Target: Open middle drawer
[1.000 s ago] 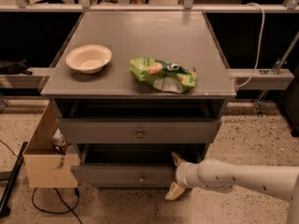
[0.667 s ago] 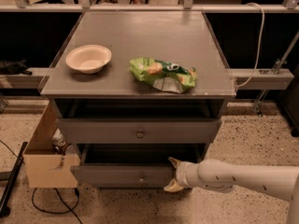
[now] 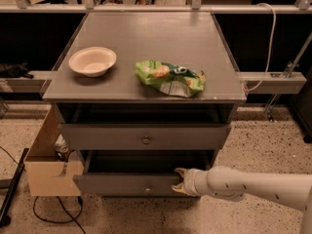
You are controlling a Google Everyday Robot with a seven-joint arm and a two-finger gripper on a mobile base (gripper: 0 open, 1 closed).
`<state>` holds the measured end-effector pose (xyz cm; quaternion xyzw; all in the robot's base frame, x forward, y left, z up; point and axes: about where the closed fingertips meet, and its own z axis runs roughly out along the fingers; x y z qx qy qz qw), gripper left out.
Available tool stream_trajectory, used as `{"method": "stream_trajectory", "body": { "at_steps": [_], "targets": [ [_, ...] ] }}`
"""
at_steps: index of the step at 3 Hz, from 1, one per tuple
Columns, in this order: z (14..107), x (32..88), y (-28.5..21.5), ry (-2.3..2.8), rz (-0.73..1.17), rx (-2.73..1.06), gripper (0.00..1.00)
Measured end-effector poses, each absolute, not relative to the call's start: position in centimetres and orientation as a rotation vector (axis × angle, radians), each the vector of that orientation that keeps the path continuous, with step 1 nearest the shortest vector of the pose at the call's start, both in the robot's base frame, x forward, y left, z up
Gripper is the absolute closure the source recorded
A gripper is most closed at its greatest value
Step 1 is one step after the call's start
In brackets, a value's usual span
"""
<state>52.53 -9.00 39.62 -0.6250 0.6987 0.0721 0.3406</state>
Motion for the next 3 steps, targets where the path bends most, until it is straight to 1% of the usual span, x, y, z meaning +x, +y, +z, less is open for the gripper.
{"method": "stream_trajectory", "body": {
  "at_steps": [1,2,3],
  "targets": [
    [39.9,52.5,-9.0,1.818,0.188,-1.626,0.96],
    [40.3,52.5,-9.0,1.818,0.188,-1.626,1.0],
    [40.5,51.3,-9.0,1.826,0.211,-1.614,1.0]
  ]
}}
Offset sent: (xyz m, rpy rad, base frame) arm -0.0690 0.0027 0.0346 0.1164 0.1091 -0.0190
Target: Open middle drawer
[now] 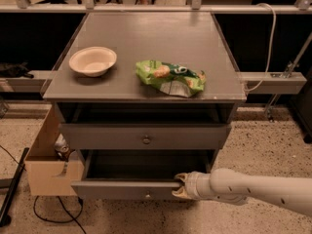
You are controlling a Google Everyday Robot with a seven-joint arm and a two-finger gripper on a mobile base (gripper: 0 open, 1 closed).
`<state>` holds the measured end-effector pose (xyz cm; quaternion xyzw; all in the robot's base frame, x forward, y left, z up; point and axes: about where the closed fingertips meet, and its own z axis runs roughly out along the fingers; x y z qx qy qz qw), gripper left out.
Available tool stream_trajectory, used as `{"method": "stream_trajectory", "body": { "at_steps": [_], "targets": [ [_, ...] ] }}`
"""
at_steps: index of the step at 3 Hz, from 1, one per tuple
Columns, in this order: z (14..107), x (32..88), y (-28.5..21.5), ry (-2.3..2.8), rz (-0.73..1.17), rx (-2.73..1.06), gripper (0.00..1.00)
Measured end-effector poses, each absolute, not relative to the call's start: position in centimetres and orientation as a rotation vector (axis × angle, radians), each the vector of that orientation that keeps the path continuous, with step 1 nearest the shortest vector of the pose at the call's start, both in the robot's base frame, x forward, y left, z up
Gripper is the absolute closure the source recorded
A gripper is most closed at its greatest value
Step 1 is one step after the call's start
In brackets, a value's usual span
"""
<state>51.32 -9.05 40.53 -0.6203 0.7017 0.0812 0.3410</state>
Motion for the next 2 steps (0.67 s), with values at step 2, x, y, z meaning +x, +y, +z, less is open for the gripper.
{"method": "stream_trajectory", "body": {
  "at_steps": [2],
  "targets": [
    [40.9,50.2,-9.3,1.831,0.22,-1.606,1.0]
  ]
}}
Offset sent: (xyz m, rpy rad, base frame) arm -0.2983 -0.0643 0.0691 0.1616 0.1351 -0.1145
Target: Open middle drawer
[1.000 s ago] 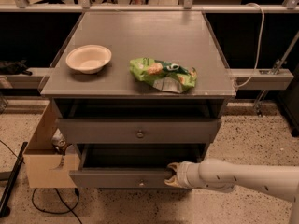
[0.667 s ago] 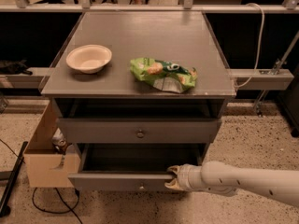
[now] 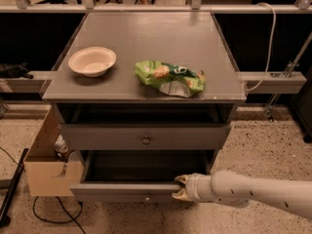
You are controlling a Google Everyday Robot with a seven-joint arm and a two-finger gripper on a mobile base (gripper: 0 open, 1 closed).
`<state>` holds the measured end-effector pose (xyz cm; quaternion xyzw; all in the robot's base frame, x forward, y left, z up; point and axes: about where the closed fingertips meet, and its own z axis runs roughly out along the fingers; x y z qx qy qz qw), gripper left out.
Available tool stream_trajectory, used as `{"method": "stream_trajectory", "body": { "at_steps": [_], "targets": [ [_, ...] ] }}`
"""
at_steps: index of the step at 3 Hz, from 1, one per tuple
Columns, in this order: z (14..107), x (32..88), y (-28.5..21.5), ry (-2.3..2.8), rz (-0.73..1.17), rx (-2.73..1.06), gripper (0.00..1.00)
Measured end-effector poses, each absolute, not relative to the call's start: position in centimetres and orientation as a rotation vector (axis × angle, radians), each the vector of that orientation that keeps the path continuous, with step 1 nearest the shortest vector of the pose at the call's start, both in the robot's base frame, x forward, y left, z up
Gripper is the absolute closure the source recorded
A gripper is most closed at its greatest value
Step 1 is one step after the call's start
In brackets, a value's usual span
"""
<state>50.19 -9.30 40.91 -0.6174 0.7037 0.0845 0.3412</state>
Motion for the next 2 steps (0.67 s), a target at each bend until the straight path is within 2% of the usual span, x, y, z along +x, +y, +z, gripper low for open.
{"method": "stream_trajectory", "body": {
  "at_steps": [1,2],
  "targets": [
    [40.92,50.19,-9.3,1.831,0.22,-1.606,1.0],
    [40.92,50.19,-9.29,1.831,0.22,-1.606,0.81]
  ]
}}
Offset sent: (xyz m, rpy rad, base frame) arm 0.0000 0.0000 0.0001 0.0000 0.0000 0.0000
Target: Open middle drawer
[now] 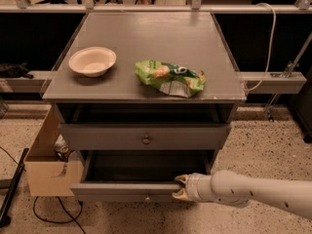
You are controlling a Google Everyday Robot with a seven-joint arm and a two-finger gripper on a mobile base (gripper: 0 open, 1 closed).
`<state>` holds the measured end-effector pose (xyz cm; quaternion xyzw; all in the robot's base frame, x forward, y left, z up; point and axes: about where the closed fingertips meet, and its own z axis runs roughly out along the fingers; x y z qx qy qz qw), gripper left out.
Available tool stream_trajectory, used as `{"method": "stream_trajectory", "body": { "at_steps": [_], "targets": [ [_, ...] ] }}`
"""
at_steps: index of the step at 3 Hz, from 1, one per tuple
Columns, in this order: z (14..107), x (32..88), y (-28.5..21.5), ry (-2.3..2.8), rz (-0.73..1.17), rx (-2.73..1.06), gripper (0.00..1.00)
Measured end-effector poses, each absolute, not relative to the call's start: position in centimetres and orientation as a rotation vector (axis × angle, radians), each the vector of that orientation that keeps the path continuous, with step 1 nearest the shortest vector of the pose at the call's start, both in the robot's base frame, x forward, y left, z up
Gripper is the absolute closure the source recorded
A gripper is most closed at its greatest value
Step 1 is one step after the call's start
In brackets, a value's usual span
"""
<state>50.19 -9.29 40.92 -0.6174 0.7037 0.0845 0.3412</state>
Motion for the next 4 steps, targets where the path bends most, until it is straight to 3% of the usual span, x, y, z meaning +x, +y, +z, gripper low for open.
{"method": "stream_trajectory", "body": {
  "at_steps": [3,4],
  "targets": [
    [40.91,50.19,-9.29,1.83,0.22,-1.606,0.11],
    [40.91,50.19,-9.28,1.83,0.22,-1.606,0.09]
  ]
}}
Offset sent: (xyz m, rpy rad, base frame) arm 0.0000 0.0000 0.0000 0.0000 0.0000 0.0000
